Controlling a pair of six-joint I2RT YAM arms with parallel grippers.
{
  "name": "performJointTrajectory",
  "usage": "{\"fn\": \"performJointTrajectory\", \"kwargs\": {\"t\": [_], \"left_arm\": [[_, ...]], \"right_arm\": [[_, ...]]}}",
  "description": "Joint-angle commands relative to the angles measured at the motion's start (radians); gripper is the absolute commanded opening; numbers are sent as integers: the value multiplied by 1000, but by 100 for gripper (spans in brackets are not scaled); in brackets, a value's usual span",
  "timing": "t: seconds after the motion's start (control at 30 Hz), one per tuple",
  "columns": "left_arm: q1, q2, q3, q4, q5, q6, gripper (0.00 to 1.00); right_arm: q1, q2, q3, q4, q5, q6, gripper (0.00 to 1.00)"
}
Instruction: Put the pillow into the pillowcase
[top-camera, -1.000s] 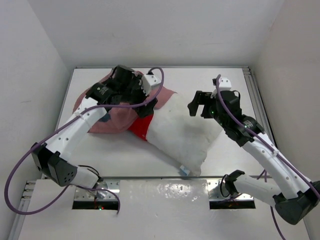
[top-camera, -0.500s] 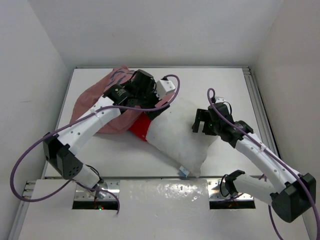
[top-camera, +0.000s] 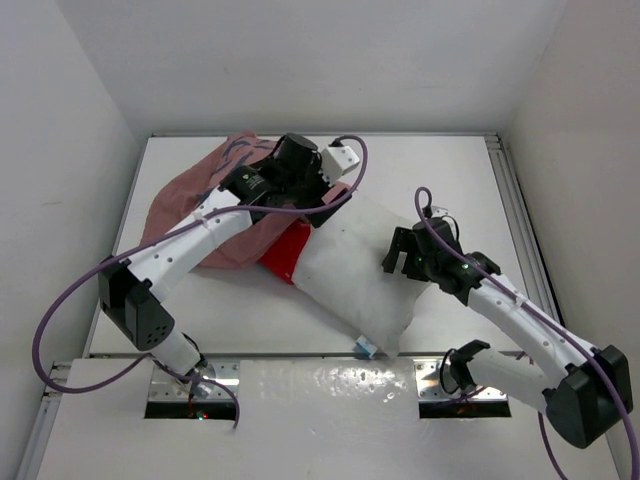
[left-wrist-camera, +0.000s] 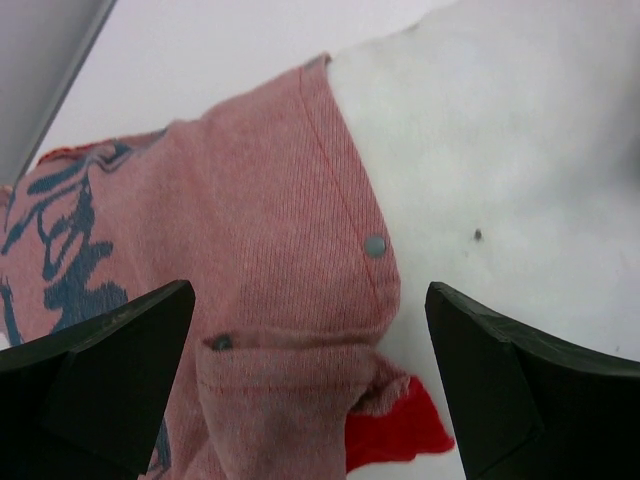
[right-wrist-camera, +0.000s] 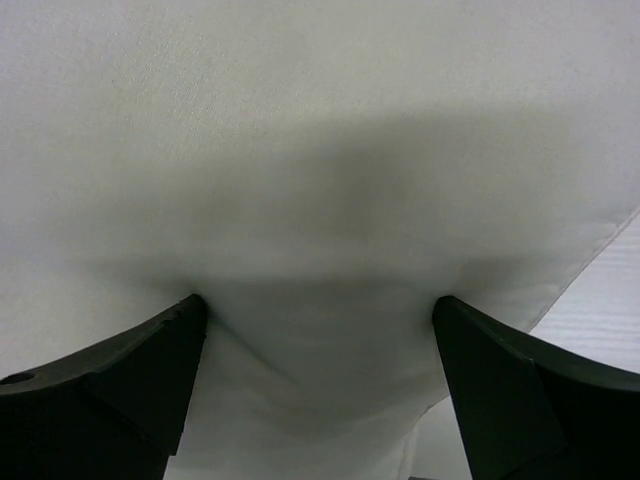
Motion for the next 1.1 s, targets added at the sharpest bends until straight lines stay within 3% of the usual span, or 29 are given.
{"fn": "performJointTrajectory", "kwargs": {"t": [0.0,0.27,0.3,0.4,0.53,1.07], "left_arm": [[-21,29,39,116,-12,-33,100],[-24,112,-30,225,-70,-27,100],[-24,121,-34,233,-76,-26,100],[-21,141,-44,246,-119,-46,100],[-10,68,-122,326,-122,-68,100],[2,66,8,174,-76,-27,100]], "right_arm": [[28,33,-41,-35,-12,12,90],[75,-16,-96,78,-79,66,42],[80,-16,-94,81,-85,69,30],[97,-11,-90,98,-98,79,11],[117,-22,-85,132,-105,96,0],[166,32,5,212,-145,82,0]]}}
